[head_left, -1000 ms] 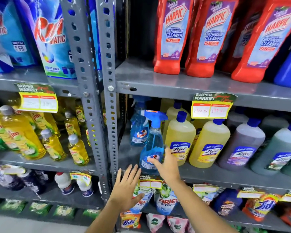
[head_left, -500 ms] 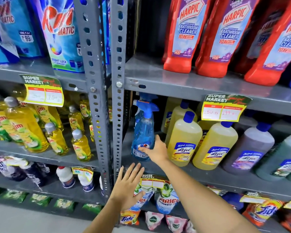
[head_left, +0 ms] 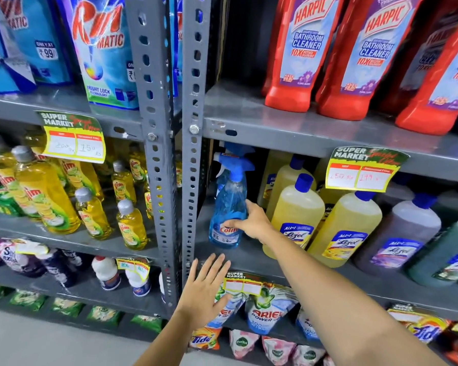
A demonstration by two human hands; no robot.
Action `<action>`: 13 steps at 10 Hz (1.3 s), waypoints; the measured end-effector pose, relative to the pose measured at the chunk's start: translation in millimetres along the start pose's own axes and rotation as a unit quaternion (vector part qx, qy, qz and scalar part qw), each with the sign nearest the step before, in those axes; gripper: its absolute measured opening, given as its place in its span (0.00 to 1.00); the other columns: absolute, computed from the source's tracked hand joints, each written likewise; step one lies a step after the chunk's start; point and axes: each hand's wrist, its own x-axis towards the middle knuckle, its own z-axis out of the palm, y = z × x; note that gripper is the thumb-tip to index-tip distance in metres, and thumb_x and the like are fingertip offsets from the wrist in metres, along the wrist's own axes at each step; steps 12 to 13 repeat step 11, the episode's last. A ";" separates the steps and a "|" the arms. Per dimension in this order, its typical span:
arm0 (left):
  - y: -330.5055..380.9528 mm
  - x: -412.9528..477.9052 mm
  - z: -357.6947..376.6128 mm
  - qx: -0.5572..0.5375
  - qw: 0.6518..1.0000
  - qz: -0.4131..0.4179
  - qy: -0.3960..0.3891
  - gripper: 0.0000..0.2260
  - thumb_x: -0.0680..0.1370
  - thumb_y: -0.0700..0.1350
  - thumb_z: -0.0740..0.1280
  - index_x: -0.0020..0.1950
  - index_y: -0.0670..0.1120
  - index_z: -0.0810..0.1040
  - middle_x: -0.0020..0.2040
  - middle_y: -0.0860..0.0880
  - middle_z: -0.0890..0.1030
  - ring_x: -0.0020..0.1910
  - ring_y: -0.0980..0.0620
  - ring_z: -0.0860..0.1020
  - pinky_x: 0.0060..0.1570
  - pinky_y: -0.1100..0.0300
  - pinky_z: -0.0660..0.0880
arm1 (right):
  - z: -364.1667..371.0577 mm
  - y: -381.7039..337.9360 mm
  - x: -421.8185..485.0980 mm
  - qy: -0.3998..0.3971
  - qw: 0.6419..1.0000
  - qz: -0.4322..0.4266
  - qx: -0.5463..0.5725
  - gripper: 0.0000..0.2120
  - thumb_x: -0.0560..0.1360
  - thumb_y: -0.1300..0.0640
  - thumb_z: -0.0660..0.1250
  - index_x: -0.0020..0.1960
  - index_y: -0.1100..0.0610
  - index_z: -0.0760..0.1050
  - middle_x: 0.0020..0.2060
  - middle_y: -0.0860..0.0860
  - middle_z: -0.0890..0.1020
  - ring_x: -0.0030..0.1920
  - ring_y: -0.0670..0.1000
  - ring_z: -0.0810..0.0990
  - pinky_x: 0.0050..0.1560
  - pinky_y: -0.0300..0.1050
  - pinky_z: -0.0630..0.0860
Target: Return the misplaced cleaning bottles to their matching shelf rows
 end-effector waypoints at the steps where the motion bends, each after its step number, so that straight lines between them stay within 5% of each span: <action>1: 0.0 -0.2 -1.2 -0.002 1.000 -0.002 0.003 0.32 0.80 0.63 0.56 0.79 0.47 0.60 0.78 0.48 0.61 0.76 0.46 0.59 0.69 0.41 0.52 | -0.7 0.3 1.4 -0.015 1.000 -0.005 -0.005 0.24 0.66 0.61 0.79 0.58 0.51 0.73 0.61 0.53 0.82 0.58 0.51 0.81 0.61 0.50 0.78; 7: 1.8 -0.4 -3.4 -0.005 1.000 -0.009 -0.015 0.31 0.80 0.61 0.56 0.79 0.48 0.58 0.79 0.47 0.60 0.77 0.46 0.57 0.70 0.40 0.50 | -0.3 3.7 0.3 -0.024 0.999 -0.005 -0.024 0.26 0.68 0.60 0.78 0.63 0.54 0.73 0.61 0.53 0.81 0.59 0.51 0.80 0.55 0.43 0.77; 10: -1.4 1.1 1.2 0.011 1.000 -0.003 0.010 0.31 0.81 0.62 0.54 0.80 0.48 0.56 0.79 0.47 0.60 0.77 0.45 0.56 0.70 0.39 0.50 | 2.3 6.4 -2.8 -0.023 0.999 0.006 -0.030 0.35 0.69 0.54 0.78 0.71 0.53 0.65 0.65 0.53 0.78 0.64 0.53 0.78 0.64 0.52 0.76; 11: 0.0 1.2 3.0 0.012 1.000 -0.014 0.004 0.31 0.82 0.64 0.47 0.80 0.48 0.55 0.79 0.47 0.59 0.77 0.45 0.56 0.70 0.38 0.50 | 0.8 12.0 -19.6 0.035 0.999 0.000 0.004 0.35 0.70 0.51 0.77 0.72 0.55 0.65 0.65 0.50 0.77 0.63 0.48 0.76 0.60 0.43 0.74; 13: 0.0 1.2 3.0 0.012 1.000 -0.014 0.004 0.31 0.82 0.64 0.47 0.80 0.48 0.55 0.79 0.47 0.59 0.77 0.45 0.56 0.70 0.38 0.50 | 0.8 12.0 -19.6 0.035 0.999 0.000 0.004 0.35 0.70 0.51 0.77 0.72 0.55 0.65 0.65 0.50 0.77 0.63 0.48 0.76 0.60 0.43 0.74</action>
